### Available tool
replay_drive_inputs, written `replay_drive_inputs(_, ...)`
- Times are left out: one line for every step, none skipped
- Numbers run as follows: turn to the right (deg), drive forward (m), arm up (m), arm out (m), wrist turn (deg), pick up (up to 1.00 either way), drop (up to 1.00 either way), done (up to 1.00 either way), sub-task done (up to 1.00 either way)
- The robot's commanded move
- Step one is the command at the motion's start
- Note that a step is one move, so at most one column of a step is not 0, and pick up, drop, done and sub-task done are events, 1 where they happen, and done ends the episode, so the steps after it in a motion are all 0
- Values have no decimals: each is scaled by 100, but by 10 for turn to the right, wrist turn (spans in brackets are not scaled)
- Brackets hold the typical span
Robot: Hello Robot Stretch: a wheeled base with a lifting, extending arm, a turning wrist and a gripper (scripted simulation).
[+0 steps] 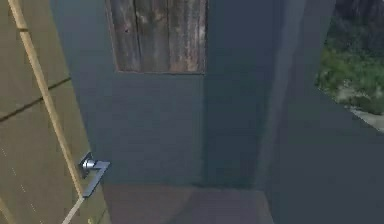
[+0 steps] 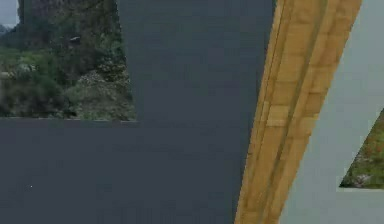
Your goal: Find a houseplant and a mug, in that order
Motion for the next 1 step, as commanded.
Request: replay_drive_inputs(-450, 0, 0, 0, 0, 0, 0, 0, 0)
